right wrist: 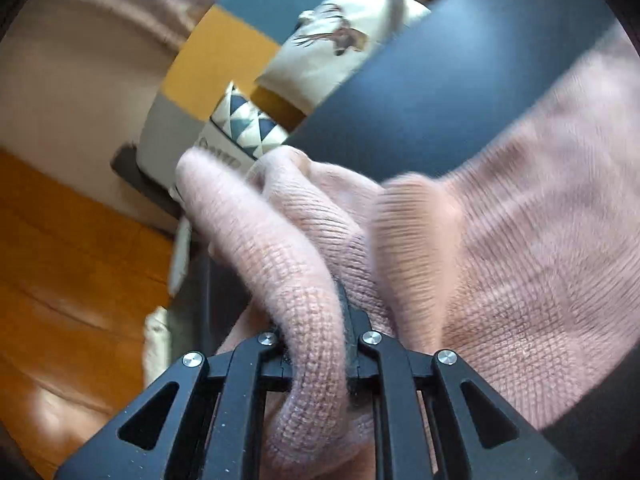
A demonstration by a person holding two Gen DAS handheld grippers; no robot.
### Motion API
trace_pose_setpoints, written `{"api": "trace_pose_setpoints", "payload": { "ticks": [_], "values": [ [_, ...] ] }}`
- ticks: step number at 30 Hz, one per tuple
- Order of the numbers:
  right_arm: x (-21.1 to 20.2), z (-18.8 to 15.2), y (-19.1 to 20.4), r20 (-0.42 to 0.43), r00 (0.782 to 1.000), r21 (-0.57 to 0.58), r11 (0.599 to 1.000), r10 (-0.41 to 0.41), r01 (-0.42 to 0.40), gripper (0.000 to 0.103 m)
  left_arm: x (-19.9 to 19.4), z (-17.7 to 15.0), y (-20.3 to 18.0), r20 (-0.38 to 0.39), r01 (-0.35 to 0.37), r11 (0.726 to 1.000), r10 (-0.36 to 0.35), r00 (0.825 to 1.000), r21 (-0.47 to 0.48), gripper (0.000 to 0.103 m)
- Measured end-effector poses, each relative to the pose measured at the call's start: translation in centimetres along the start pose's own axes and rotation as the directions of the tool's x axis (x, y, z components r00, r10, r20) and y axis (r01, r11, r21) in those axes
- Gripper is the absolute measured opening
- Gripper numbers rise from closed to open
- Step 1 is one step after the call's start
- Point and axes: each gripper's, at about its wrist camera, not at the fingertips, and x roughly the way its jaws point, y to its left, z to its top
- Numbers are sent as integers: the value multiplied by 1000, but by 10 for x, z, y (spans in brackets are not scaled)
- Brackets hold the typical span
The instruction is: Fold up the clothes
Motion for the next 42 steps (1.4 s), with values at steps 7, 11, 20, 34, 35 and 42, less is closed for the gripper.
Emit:
{"api": "trace_pose_setpoints", "payload": {
  "ticks": [7,11,20,34,35,42],
  "values": [
    [-1,-17,-1,98,994,-158,987,52,-36,10,-6,22,19,51,59,997,-57,997,-48,28],
    [-2,-19,3,110,993,-167,986,37,-18,10,1,32,41,47,109,985,-103,994,-136,34],
    [-1,-21,5,114,993,-185,983,14,7,10,40,29,17,-103,149,989,-150,983,-16,39],
    [-3,-21,4,124,992,-179,984,18,5,10,-19,27,-24,-35,230,971,-228,973,68,12],
    [-3,-21,5,121,993,-180,984,11,11,10,-27,28,-29,-21,243,967,-242,970,75,12],
    [-2,-18,12,96,995,-219,974,-33,54,10,-53,21,-86,-35,336,923,-336,941,185,12]
  ]
}}
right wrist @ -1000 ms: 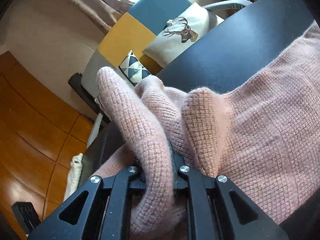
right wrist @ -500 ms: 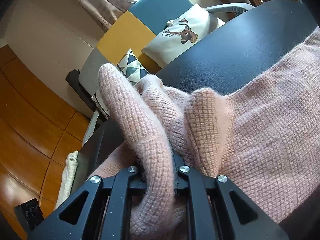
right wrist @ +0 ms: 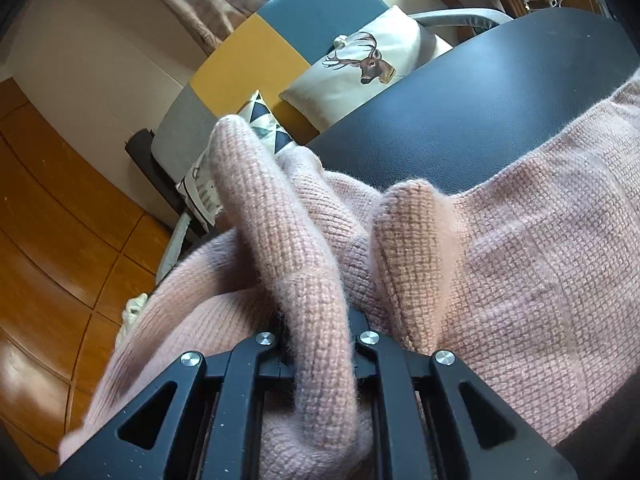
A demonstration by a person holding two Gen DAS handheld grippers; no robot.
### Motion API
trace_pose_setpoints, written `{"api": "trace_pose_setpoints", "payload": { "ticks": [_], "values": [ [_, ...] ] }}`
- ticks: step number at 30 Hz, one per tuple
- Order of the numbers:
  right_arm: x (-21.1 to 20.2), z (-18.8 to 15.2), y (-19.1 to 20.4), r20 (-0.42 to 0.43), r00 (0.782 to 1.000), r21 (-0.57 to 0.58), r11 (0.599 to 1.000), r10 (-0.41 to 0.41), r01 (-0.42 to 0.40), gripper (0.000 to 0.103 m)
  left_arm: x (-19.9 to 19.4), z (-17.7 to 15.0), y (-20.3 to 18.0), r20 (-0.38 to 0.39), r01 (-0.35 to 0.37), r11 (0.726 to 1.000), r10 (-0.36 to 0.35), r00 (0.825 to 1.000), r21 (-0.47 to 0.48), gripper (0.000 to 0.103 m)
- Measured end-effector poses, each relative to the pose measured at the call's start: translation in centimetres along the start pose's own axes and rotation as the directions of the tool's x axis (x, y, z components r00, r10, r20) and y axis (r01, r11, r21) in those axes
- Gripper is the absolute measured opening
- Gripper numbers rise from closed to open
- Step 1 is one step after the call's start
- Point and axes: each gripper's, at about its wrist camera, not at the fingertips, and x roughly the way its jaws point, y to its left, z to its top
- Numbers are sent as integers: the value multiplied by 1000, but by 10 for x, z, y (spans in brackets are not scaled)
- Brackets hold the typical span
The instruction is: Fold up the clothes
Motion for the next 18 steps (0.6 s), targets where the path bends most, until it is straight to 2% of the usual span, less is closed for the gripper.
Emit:
{"api": "trace_pose_setpoints", "payload": {
  "ticks": [4,8,10,13,17,18],
  "values": [
    [2,5,1,-40,999,-29,1000,-5,3,10,20,-8,-27,-57,23,998,-19,998,67,12],
    [3,11,1,-85,996,-37,999,24,-27,13,52,-24,-37,-127,-34,988,53,990,148,17],
    [-8,13,-2,-89,996,20,1000,23,-21,14,56,-29,-38,-105,-40,987,57,993,157,18],
    [-42,10,1,-45,999,74,997,30,-27,26,55,-37,-41,-61,-58,983,69,996,173,18],
    [-84,-8,21,-7,1000,-16,1000,12,-12,41,49,-47,-43,13,-70,981,69,998,180,20],
    [-94,-14,26,-2,1000,-47,999,7,-7,41,46,-48,-40,26,-61,985,57,998,162,21]
  ]
}}
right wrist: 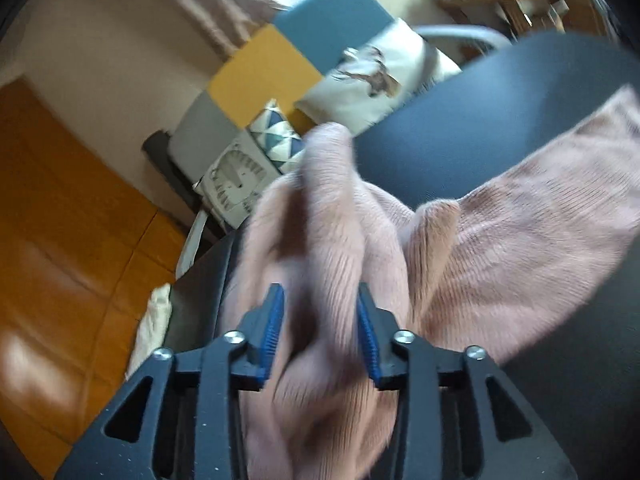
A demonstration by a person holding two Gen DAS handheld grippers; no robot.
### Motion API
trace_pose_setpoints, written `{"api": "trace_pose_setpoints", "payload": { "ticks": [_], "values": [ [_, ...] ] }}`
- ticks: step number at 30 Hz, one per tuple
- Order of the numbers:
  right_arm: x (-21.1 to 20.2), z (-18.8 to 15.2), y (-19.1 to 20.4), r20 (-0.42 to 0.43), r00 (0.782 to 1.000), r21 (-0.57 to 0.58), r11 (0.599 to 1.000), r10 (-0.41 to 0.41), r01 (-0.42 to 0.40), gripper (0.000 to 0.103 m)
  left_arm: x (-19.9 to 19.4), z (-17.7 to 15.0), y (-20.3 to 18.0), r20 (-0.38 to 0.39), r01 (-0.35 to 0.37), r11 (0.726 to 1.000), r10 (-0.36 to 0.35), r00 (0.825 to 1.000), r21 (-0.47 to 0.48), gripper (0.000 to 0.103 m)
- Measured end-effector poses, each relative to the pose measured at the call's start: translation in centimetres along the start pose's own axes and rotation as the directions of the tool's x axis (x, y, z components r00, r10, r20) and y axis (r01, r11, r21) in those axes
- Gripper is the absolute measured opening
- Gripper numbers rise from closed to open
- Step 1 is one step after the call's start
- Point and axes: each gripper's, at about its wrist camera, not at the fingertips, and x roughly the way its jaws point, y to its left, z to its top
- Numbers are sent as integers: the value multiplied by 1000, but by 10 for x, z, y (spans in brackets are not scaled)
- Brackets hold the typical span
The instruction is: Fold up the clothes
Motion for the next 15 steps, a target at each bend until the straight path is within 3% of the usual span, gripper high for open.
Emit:
{"api": "trace_pose_setpoints", "payload": {
  "ticks": [5,9,12,15],
  "values": [
    [-15,-34,8,-117,991,-37,997,68,-73,42,-4,-2,18,24,68,988,-65,998,-136,21],
    [3,-50,11,-201,979,-126,992,-29,3,41,-6,-2,17,20,75,986,-72,997,-148,21],
    [12,-52,-2,-246,969,-78,997,-30,11,31,-13,0,24,-1,117,973,-120,993,-201,21],
    [16,-53,-15,-240,970,-44,999,-29,19,31,-29,-1,40,10,142,949,-145,989,-282,21]
  ]
}}
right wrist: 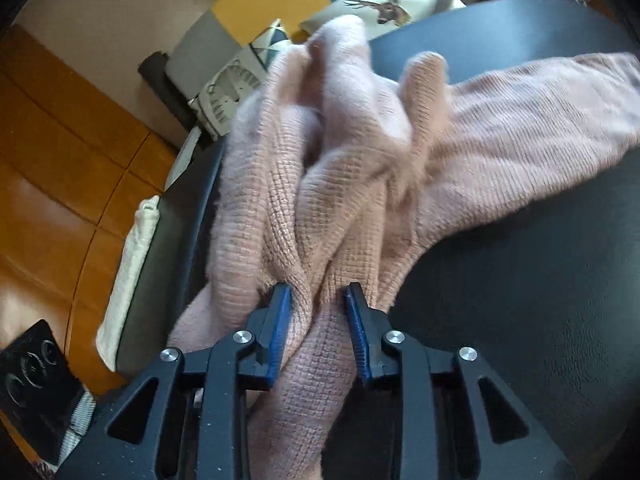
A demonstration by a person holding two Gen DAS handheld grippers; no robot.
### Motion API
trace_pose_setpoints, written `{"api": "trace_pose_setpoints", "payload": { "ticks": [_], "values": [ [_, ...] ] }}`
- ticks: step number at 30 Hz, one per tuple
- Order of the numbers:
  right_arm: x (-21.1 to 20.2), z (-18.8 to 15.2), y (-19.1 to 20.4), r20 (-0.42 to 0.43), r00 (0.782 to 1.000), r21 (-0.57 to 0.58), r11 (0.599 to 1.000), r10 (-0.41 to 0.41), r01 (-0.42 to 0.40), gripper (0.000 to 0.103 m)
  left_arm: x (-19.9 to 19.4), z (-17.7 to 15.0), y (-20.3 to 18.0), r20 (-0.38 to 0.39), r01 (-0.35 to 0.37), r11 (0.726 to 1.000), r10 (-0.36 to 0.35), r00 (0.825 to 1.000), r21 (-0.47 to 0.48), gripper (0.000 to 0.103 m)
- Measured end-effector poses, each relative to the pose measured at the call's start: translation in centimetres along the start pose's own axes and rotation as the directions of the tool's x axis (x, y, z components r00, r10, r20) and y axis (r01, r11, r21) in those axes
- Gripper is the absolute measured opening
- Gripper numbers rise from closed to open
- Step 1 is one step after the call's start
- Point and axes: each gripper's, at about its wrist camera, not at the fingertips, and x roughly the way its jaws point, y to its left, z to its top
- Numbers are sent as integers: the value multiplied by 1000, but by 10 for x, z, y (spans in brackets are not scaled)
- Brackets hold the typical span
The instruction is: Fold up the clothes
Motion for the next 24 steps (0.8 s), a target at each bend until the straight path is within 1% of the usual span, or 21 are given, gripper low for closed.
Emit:
{"api": "trace_pose_setpoints", "payload": {
  "ticks": [3,6,8,10,12,14,15,17,19,24],
  "values": [
    [-1,-7,-7,39,999,9,1000,-2,2,33,-23,-1,15,41,-23,997,26,999,-75,21],
    [-1,-10,-12,60,998,22,1000,10,-12,34,-31,-3,30,24,-32,995,34,999,-98,21],
    [-2,-9,-10,54,999,11,1000,-3,3,35,-34,-3,37,13,-21,995,22,1000,-101,21],
    [-2,-7,-11,48,999,15,1000,-6,5,35,-40,-4,36,23,26,997,-24,999,-78,21],
    [-4,-6,-14,45,999,25,1000,0,-1,35,-47,-5,28,14,69,997,-69,998,-19,21],
    [-6,-5,-19,43,999,36,999,7,-8,35,-52,-8,16,-24,99,994,-98,995,52,21],
    [-7,-4,-23,43,999,37,999,7,-9,35,-55,-11,12,-51,105,991,-102,994,81,21],
    [-7,1,-26,43,999,41,999,8,-9,36,-57,-18,7,-102,98,988,-86,991,121,21],
    [-4,7,-25,45,999,44,999,10,-12,36,-59,-25,8,-139,71,988,-52,989,140,21],
    [-4,9,-27,48,999,51,999,12,-15,37,-54,-39,19,-187,30,991,-5,982,132,22]
  ]
}}
